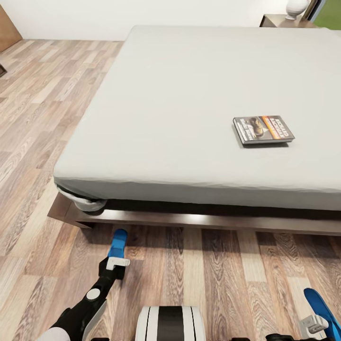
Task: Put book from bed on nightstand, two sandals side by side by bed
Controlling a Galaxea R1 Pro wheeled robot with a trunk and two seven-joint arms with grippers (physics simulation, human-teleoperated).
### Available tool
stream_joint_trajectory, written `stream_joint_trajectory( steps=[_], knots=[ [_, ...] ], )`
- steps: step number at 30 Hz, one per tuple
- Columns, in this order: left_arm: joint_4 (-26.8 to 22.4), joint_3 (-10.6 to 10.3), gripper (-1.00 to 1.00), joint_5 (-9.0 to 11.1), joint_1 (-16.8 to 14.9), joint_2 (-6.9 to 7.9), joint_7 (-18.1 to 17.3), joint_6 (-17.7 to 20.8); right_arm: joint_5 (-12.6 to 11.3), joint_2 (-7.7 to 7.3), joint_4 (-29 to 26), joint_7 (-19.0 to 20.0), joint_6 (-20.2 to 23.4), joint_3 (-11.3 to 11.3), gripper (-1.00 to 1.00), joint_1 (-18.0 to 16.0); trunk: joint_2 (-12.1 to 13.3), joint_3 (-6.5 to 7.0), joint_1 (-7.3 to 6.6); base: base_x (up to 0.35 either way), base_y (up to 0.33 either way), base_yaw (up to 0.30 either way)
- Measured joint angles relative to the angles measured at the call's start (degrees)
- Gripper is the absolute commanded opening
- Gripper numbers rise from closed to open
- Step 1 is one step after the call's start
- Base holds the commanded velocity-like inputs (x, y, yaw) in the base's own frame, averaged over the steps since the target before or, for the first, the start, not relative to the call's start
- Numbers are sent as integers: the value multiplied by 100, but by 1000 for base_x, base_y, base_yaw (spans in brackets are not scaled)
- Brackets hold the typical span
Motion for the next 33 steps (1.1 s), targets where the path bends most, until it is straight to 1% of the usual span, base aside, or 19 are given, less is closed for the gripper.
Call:
stream_joint_trajectory(
  steps=[2, 11, 18, 25, 31, 33],
  knots=[
    [2, 0, -100, 1, -3, 2, 0, -4, 1, -12, 0, 7, -1, 0, -100, 0, -3, -44, 5, 0, 0, 0],
    [-17, 0, -100, -5, -6, 4, -1, -15, -1, -31, 0, 28, -7, 3, -100, 0, -3, -45, 5, 0, 0, 0],
    [-34, -7, -100, -12, -16, 4, -3, -11, 2, -33, 0, 38, -10, 0, -100, 0, -12, -200, 23, 0, 0, 0],
    [-35, -8, -100, -11, -16, 3, -8, -14, 6, -33, -2, 39, -9, 2, -100, 0, -12, -200, 23, 0, 0, 0],
    [-53, 2, -100, -12, -20, 4, 7, -17, 9, -38, -1, 39, -10, 0, -100, 0, -21, -332, 36, 0, 0, 0],
    [-55, 2, -100, -10, -20, 4, 7, -15, 12, -39, -1, 38, -8, 3, -100, -1, -21, -333, 36, 0, 0, 0]
  ],
)
